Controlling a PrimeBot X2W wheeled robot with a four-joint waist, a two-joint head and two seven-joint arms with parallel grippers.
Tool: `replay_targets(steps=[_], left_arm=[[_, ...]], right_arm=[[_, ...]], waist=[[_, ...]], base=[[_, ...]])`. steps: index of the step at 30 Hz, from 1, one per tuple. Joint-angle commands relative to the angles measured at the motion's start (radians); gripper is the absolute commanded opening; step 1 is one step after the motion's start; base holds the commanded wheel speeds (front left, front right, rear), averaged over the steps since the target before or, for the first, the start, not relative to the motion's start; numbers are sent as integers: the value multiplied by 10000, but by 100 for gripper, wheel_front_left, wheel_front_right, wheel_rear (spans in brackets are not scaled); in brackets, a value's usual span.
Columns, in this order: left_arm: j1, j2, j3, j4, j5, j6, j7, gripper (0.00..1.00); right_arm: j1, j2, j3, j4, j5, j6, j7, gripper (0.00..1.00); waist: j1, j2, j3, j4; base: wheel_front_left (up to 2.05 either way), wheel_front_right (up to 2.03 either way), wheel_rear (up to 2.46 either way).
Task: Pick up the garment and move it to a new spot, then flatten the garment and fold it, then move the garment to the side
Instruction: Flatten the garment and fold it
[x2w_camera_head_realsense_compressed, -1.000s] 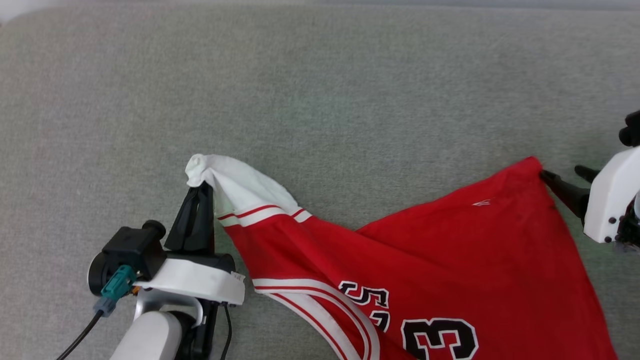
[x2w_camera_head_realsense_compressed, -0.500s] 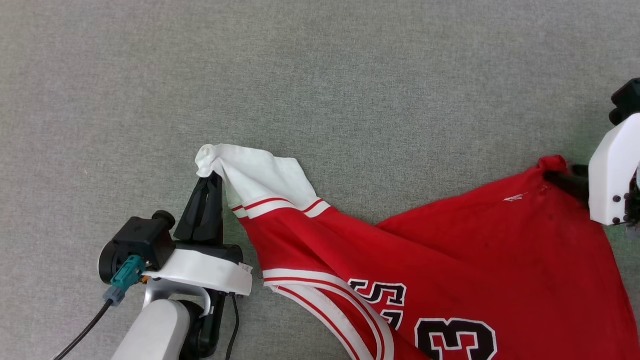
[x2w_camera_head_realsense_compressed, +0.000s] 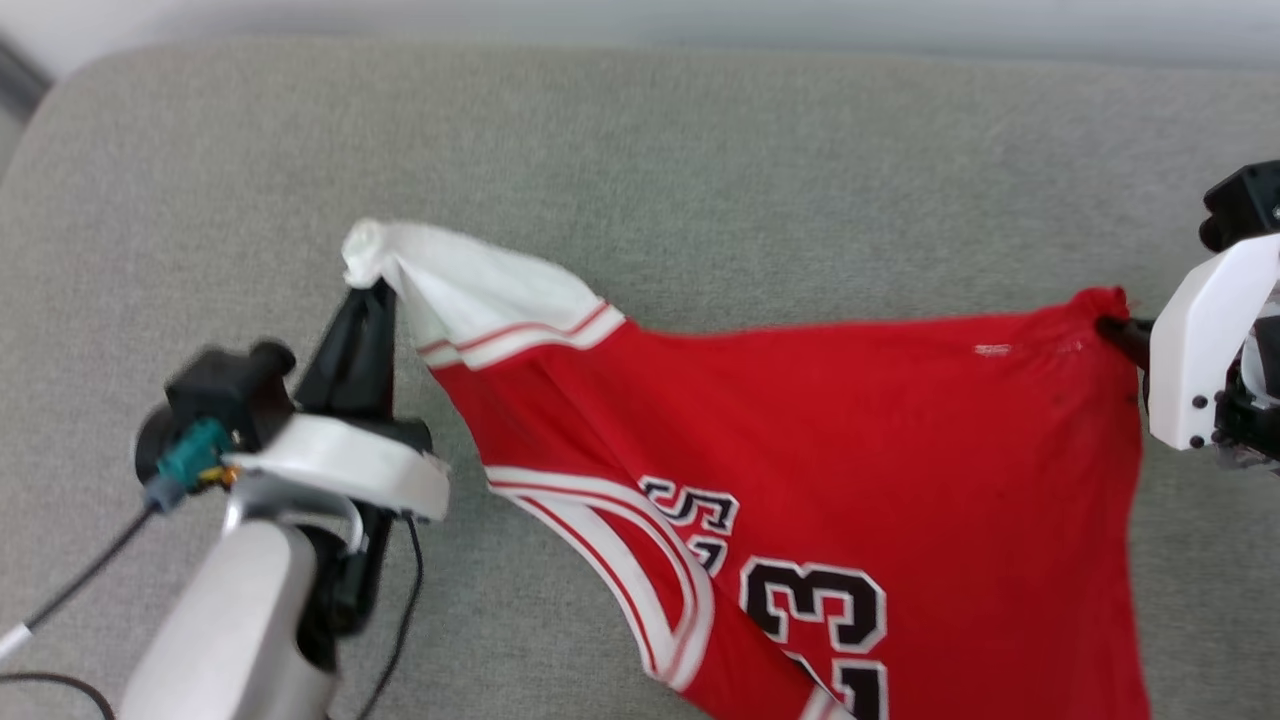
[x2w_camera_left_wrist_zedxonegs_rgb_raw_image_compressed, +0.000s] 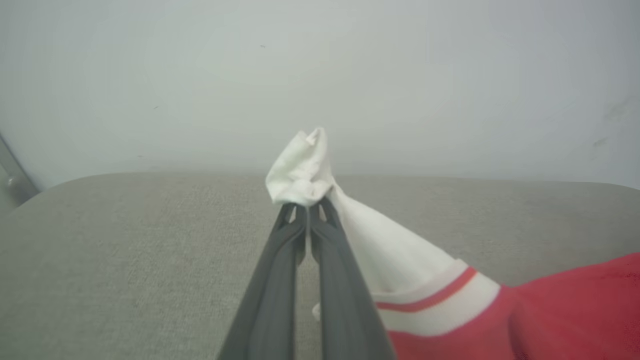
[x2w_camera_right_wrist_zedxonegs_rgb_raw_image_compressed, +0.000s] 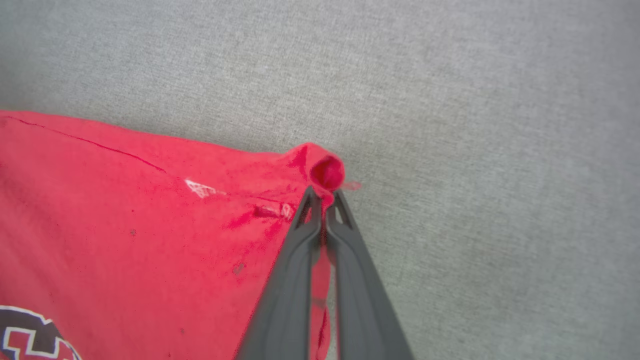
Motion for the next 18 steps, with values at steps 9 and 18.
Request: replay_targets(steps=[9,18], left_arm=[[-2841,390,354,1799,-274,-581,671,0],[-5922,204,426,4373,-376,-1011,749,0]], right_arm=[[-1131,321,-135,1057,-666,-4,-1719,0],[-2839,67,49,1834,-980,-7,-3546,0]], waist=[[-1,0,-1548,-737],[-1,0,-1554,-971]], base=[[0,0,0],[0,0,0]])
